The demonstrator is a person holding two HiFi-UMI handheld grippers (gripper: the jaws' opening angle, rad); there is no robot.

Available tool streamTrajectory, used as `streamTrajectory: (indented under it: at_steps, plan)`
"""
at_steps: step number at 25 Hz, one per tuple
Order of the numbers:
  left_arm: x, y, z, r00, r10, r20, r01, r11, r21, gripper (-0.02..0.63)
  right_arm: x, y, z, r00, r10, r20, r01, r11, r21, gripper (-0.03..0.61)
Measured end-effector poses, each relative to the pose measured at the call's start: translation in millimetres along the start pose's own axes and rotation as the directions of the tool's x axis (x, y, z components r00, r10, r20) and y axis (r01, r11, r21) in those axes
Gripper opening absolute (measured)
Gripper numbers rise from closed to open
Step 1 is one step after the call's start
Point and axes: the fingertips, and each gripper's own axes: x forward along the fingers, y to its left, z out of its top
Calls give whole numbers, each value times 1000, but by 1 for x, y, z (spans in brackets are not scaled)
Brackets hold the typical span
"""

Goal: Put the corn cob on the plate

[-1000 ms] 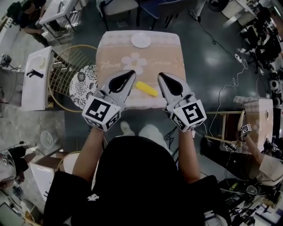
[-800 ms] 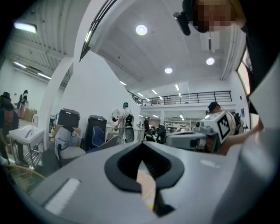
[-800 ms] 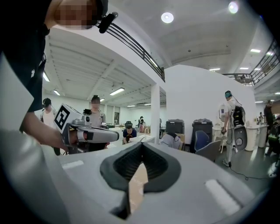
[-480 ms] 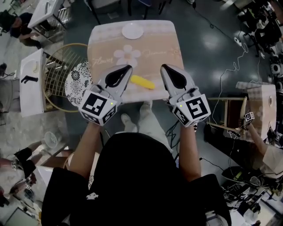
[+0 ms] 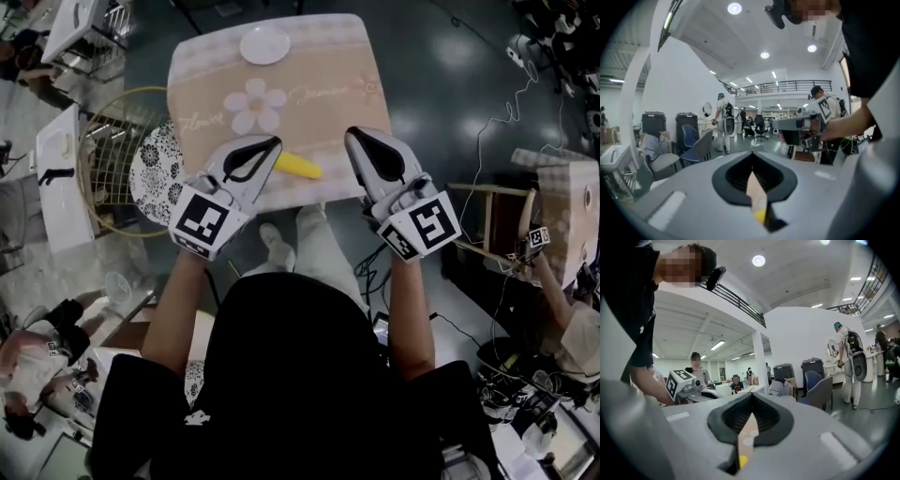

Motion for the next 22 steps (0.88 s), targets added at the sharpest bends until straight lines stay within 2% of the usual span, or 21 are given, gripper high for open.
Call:
streamTrajectory:
  at_steps: [4, 9, 12, 13, 16, 19, 22]
  plan:
    - [17, -1, -35, 995, -67, -71, 66, 998, -14, 5, -3, -9, -25, 998, -26, -50, 27, 999, 26, 0]
    - [40, -4, -79, 976, -147, -161, 144, 989, -30, 7, -5, -20, -48, 993, -68, -91, 74, 996, 57, 2]
    - [52, -13, -101, 959, -177, -220, 179, 984, -15, 45, -10, -24, -57, 992, -71, -106, 78, 995, 63, 2]
    - [55, -16, -110, 950, -193, -246, 196, 981, -15, 73, -12, -25, -61, 991, -72, -111, 80, 995, 67, 2]
    - [62, -25, -139, 914, -236, -331, 249, 969, -4, 97, -15, -27, -70, 989, -69, -130, 80, 993, 84, 1]
    - [68, -35, -167, 871, -273, -409, 309, 951, 22, 125, -18, -28, -83, 986, -64, -151, 79, 993, 92, 1]
    - [73, -45, -195, 825, -314, -470, 363, 932, 14, 143, -21, -27, -95, 983, -67, -168, 85, 991, 103, 1]
